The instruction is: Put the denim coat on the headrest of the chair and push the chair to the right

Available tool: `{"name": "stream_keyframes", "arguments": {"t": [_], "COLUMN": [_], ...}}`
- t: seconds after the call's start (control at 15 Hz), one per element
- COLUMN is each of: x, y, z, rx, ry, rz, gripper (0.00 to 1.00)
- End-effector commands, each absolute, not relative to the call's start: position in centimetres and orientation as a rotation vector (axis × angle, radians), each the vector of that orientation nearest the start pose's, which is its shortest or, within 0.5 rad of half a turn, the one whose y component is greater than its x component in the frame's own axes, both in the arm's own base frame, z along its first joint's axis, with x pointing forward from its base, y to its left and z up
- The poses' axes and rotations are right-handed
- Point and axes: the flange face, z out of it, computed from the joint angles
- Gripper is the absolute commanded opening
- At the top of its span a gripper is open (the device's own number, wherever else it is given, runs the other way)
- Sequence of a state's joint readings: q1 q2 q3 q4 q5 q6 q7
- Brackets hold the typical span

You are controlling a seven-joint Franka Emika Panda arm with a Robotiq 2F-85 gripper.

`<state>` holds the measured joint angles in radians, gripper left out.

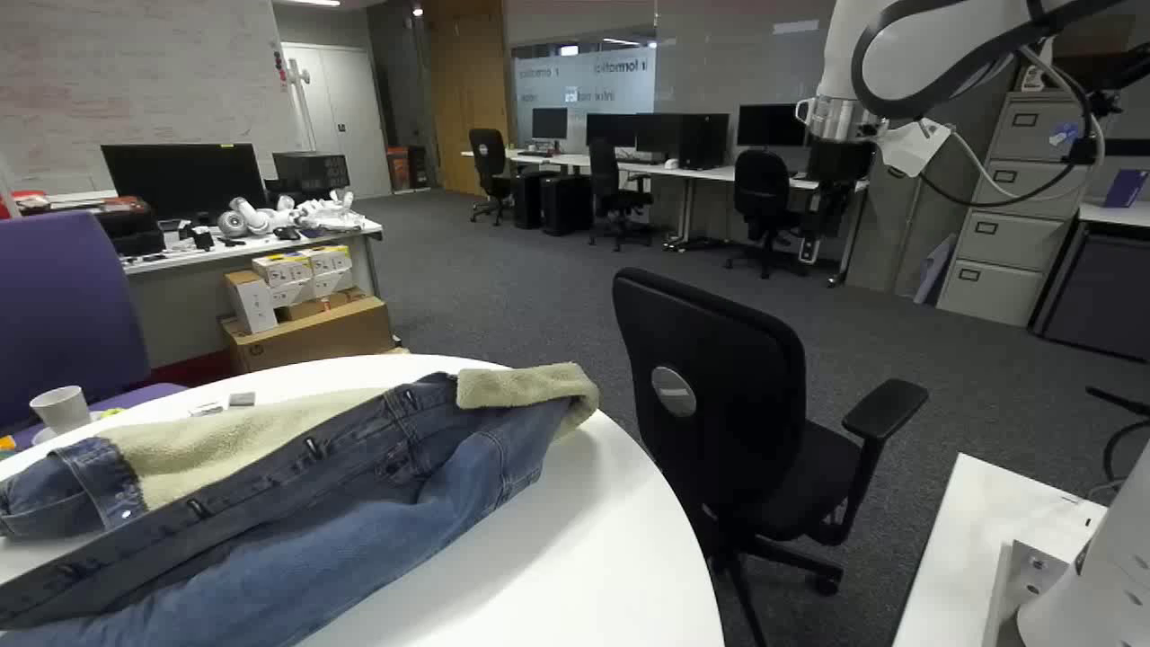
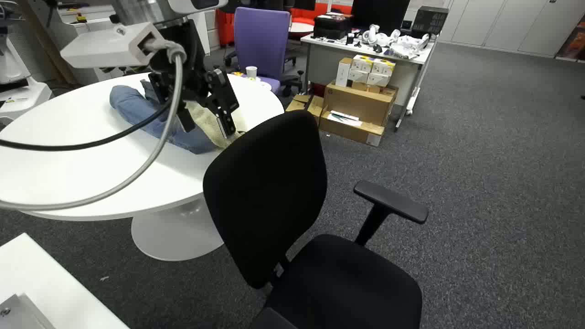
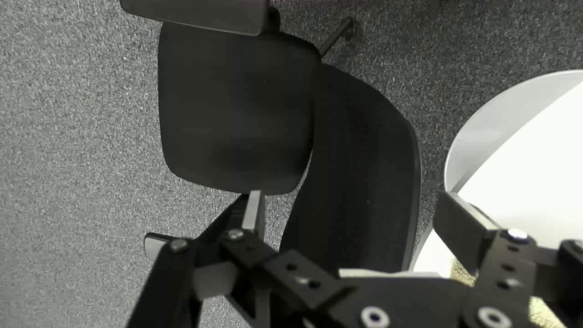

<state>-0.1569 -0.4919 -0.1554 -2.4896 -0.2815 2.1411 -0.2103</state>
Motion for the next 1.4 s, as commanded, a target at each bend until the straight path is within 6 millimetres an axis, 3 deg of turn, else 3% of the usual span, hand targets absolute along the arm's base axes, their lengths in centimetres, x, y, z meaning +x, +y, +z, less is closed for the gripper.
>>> {"name": "stream_keyframes", "arguments": {"t": [0.0,0.2,0.53,0.8,1.07,1.2,1.33], "x": [38.7,39.5,44.1,48.4,50.9,49.9,50.2], "y": [-14.0,-13.1,-7.0,-3.1,-2.5,-2.2,-2.3], "z": [47.1,47.5,49.1,48.1,44.8,44.5,43.3], "rx": [-3.34,-3.336,-3.364,-3.34,-3.314,-3.33,-3.332], "ry": [-0.078,-0.053,0.164,0.252,0.284,0.265,0.264], "rz": [-0.153,-0.155,-0.357,-0.385,-0.272,-0.249,-0.21], "gripper": [1.0,1.0,1.0,1.0,1.0,1.0,1.0]}}
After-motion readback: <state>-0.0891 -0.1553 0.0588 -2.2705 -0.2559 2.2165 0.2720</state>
